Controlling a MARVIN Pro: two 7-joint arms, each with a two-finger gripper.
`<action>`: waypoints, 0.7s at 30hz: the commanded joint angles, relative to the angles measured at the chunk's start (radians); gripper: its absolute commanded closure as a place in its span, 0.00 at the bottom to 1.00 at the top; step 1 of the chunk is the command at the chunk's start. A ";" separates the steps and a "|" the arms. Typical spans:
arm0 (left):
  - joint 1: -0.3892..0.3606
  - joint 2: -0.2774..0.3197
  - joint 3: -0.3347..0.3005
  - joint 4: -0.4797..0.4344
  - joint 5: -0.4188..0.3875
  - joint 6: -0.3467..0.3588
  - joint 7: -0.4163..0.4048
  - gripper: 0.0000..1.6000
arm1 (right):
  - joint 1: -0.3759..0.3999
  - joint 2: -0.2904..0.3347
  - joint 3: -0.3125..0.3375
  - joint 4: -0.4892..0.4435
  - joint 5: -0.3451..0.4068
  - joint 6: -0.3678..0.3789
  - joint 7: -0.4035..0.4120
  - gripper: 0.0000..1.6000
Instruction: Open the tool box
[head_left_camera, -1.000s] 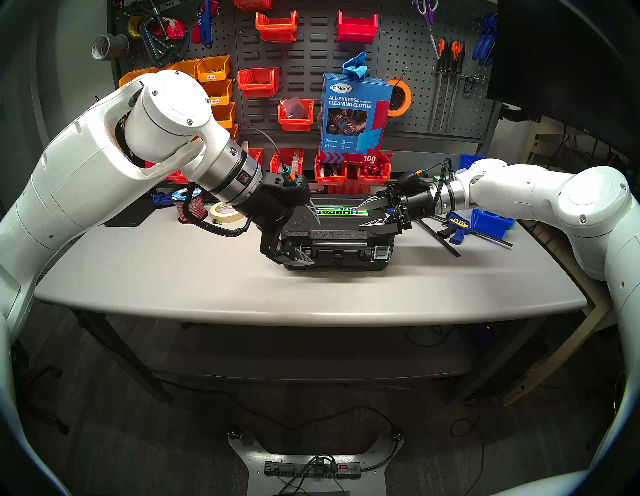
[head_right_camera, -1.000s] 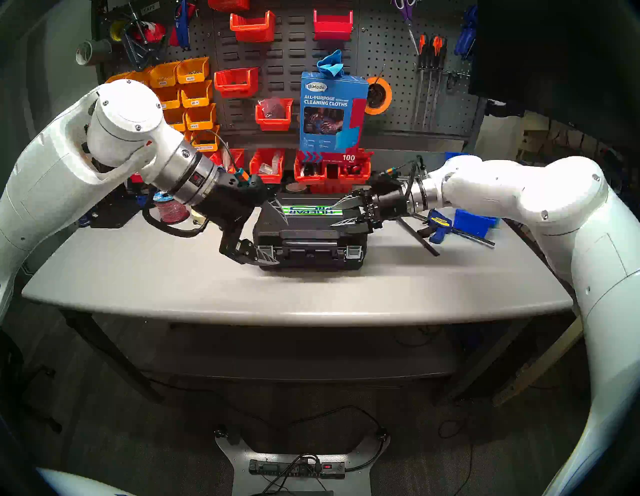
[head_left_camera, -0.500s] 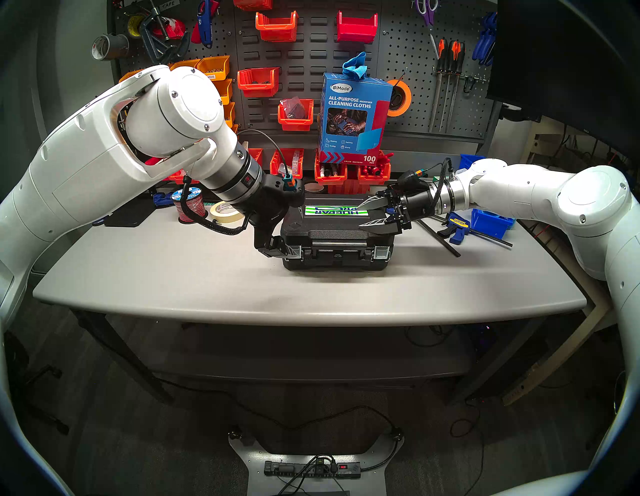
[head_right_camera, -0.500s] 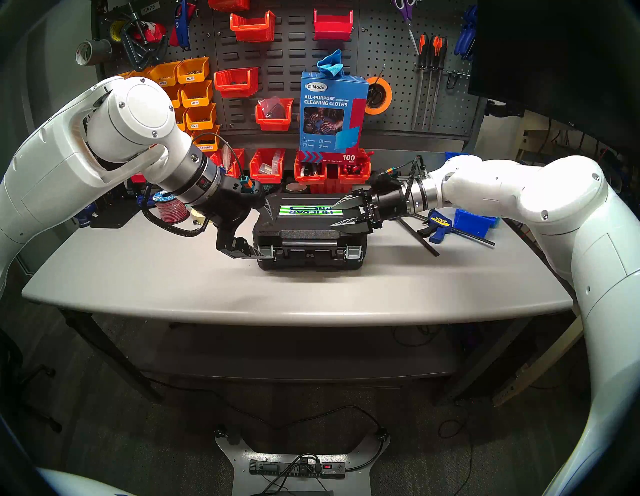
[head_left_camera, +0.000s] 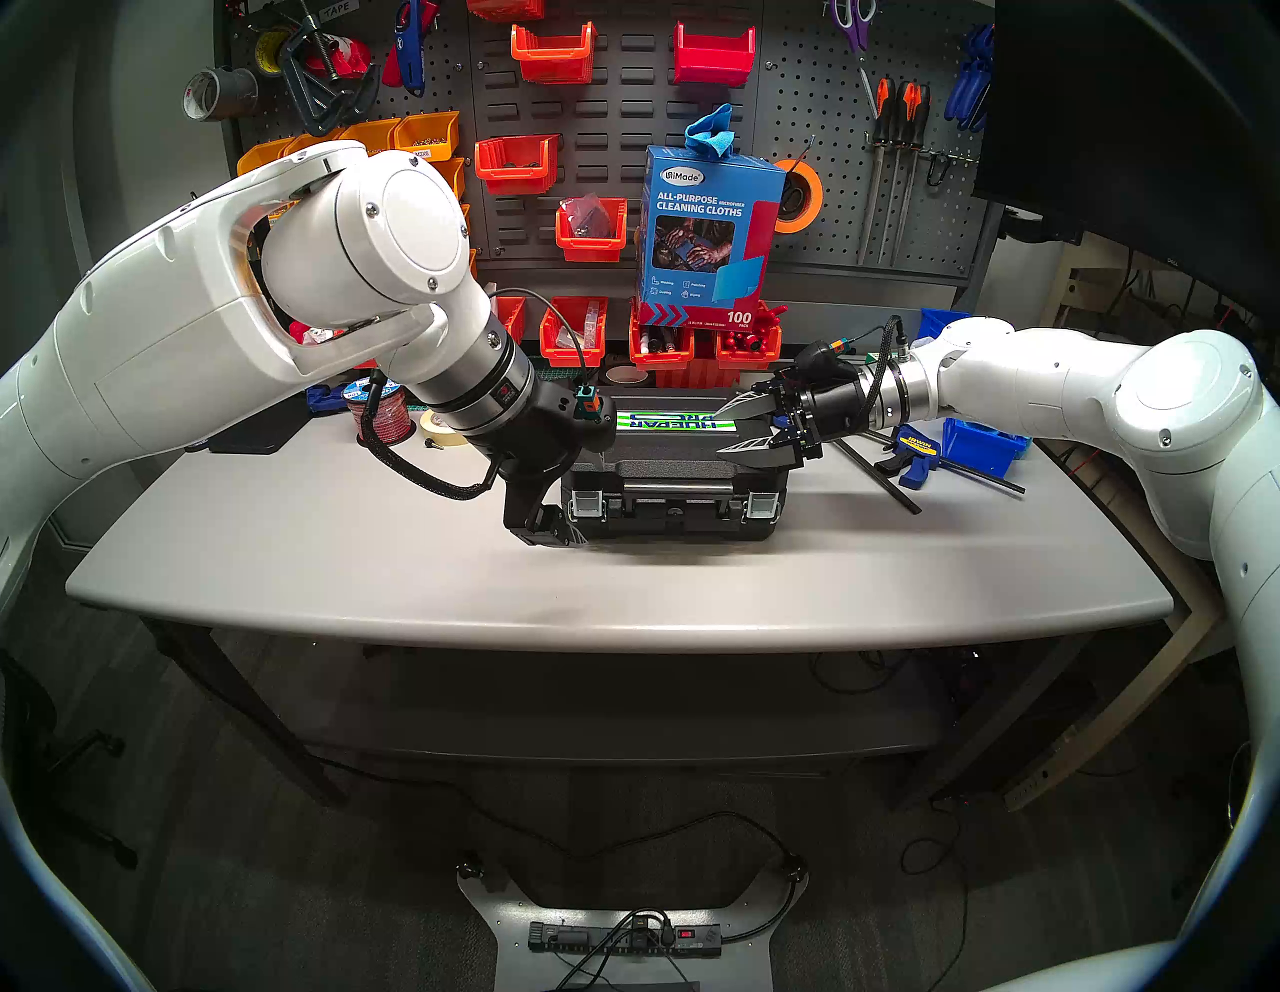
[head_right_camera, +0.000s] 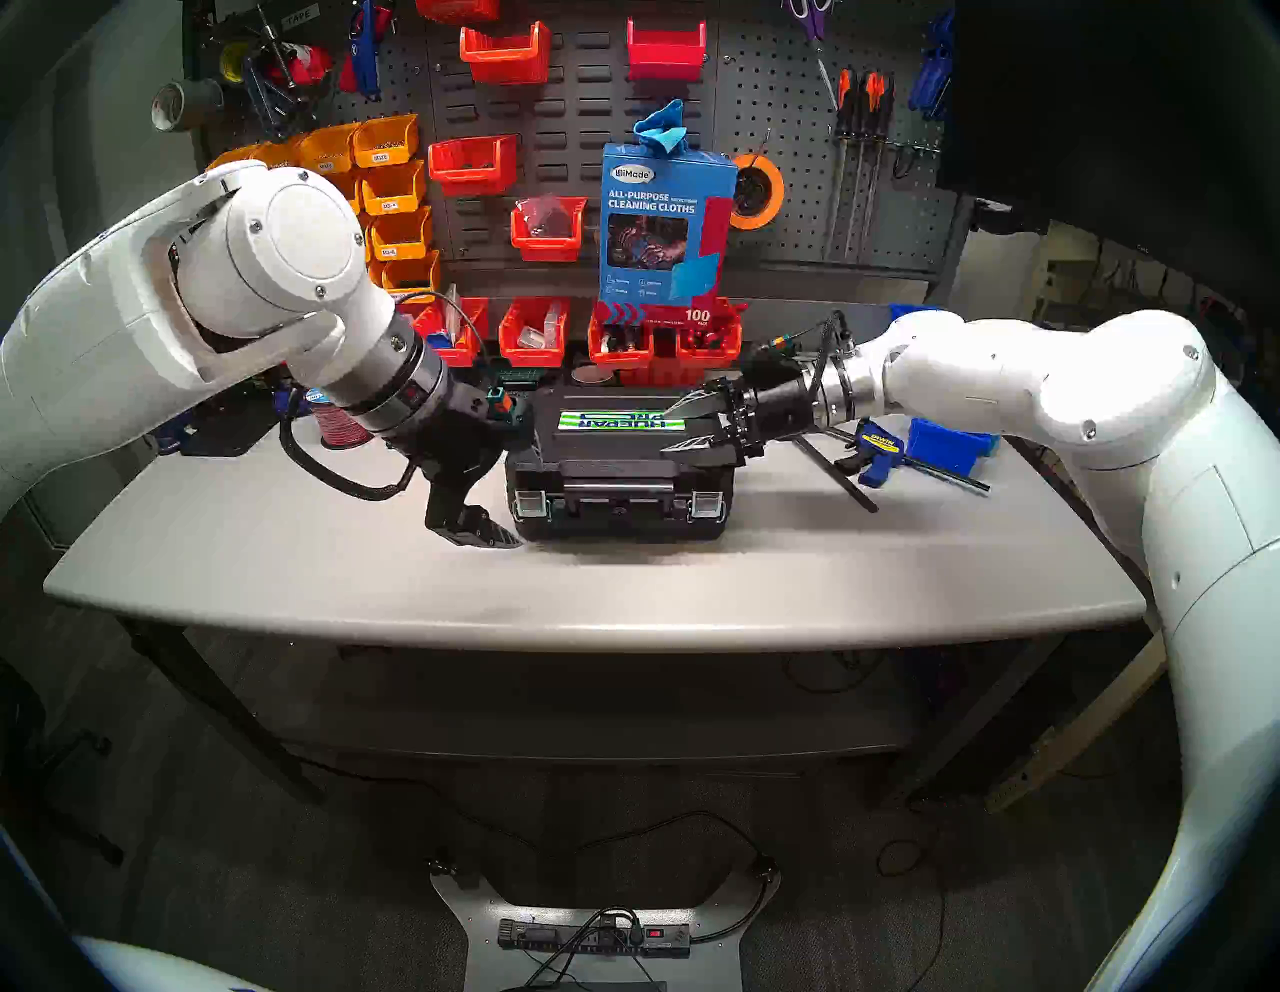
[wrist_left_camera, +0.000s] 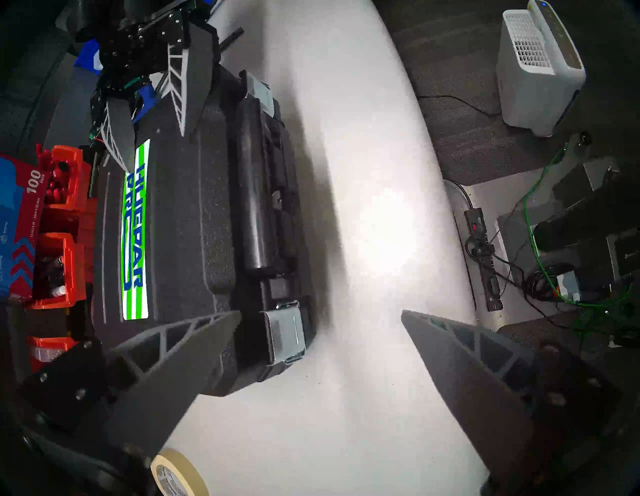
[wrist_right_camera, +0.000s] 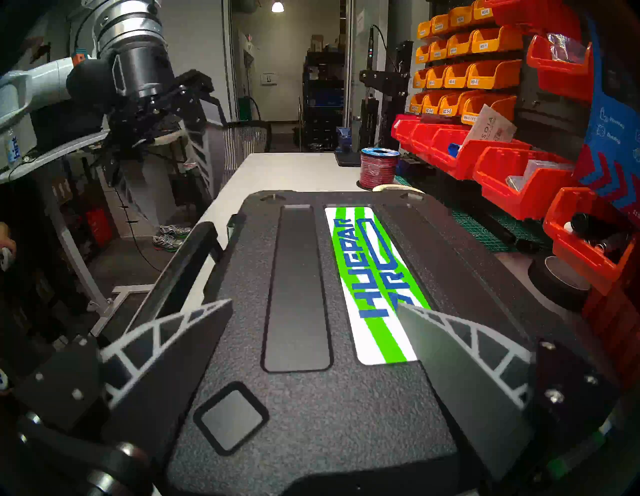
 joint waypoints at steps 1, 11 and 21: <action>-0.106 0.003 0.053 0.023 -0.018 -0.004 -0.108 0.00 | -0.018 -0.001 -0.020 -0.005 -0.020 0.001 0.007 0.00; -0.170 -0.011 0.151 0.046 -0.052 -0.021 -0.107 0.00 | -0.017 -0.002 -0.025 -0.005 -0.016 0.000 0.007 0.00; -0.193 -0.056 0.191 0.087 -0.063 -0.029 -0.121 0.00 | -0.016 -0.003 -0.030 -0.004 -0.012 -0.001 0.007 0.00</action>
